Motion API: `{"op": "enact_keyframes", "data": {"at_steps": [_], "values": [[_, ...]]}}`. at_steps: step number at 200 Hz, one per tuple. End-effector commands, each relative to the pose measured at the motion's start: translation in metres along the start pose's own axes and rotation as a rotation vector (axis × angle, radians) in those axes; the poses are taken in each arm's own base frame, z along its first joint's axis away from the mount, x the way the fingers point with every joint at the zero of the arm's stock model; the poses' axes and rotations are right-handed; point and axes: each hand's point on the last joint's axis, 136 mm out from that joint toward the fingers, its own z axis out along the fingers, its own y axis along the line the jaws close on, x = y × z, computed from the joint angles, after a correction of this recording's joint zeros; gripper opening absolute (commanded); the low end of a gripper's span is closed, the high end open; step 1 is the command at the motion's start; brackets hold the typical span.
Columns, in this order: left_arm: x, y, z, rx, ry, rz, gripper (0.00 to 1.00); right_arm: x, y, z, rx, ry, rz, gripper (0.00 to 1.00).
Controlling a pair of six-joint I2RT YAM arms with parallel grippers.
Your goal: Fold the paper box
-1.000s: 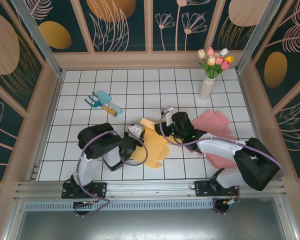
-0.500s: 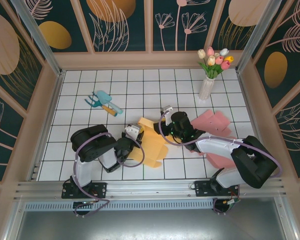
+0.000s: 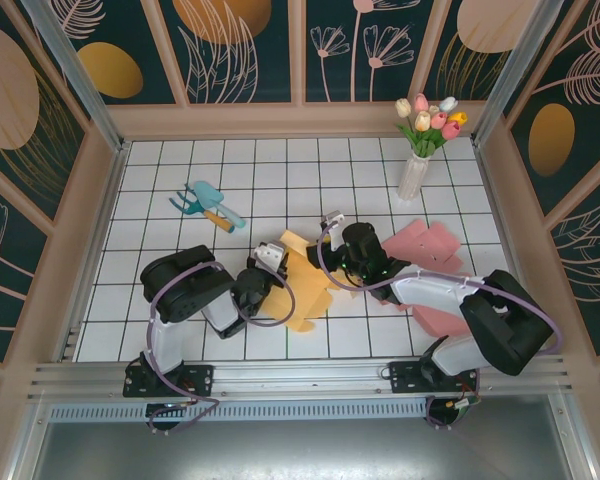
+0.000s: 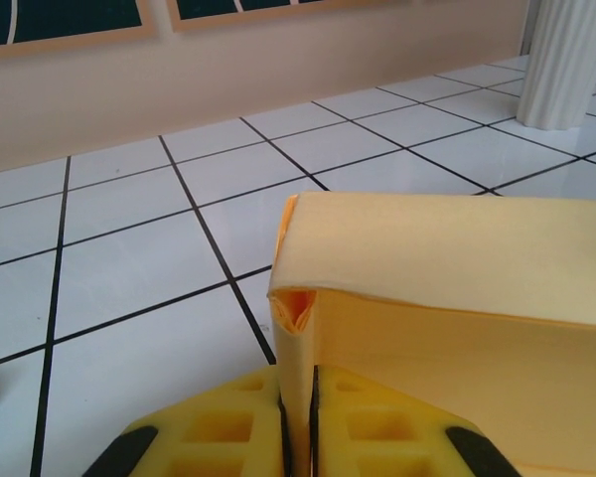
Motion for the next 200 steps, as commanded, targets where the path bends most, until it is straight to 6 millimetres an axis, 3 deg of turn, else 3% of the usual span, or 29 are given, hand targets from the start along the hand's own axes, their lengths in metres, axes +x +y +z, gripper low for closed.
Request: {"op": "enact_keyframes", "data": {"at_steps": [1, 14, 63, 98, 152, 179, 200], "values": [[-0.035, -0.007, 0.010, 0.000, -0.122, -0.101, 0.08, 0.040, 0.004, 0.009, -0.034, 0.136, 0.014, 0.38], [-0.034, -0.004, 0.014, -0.037, -0.121, -0.130, 0.00, 0.043, 0.004, 0.012, -0.031, 0.139, 0.024, 0.37], [-0.017, 0.030, 0.018, -0.304, -0.075, -0.188, 0.00, 0.048, 0.004, 0.021, -0.037, 0.138, 0.066, 0.37], [-0.006, 0.040, 0.022, -0.399, -0.030, -0.166, 0.00, 0.049, 0.004, 0.024, -0.037, 0.131, 0.091, 0.36], [-0.006, 0.031, 0.027, -0.355, -0.006, -0.156, 0.00, 0.047, 0.004, 0.023, -0.038, 0.119, 0.109, 0.36], [-0.009, 0.029, 0.026, -0.332, -0.002, -0.148, 0.06, 0.045, 0.003, 0.022, -0.030, 0.114, 0.107, 0.37], [-0.014, 0.028, 0.022, -0.313, -0.007, -0.139, 0.16, 0.045, 0.003, 0.022, -0.029, 0.115, 0.104, 0.36]]}}
